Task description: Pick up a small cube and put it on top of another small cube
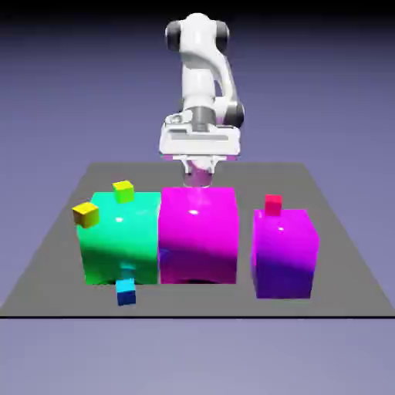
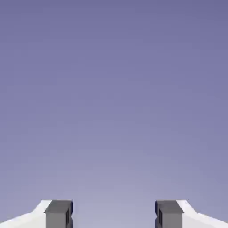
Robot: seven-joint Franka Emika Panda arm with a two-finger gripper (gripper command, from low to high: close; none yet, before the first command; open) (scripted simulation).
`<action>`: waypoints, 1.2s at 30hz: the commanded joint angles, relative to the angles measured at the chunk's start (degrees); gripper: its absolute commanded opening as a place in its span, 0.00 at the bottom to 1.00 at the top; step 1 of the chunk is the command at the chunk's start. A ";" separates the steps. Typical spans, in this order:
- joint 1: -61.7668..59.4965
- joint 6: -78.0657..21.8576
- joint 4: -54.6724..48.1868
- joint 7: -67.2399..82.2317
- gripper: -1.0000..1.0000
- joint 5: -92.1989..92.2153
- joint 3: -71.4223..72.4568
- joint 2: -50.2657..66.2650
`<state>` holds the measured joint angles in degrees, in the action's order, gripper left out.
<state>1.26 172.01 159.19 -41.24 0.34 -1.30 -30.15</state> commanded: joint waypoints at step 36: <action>15.13 -52.77 -49.38 34.21 0.50 10.38 -35.24 71.00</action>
<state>16.39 119.24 109.80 -7.02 10.72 -36.54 40.84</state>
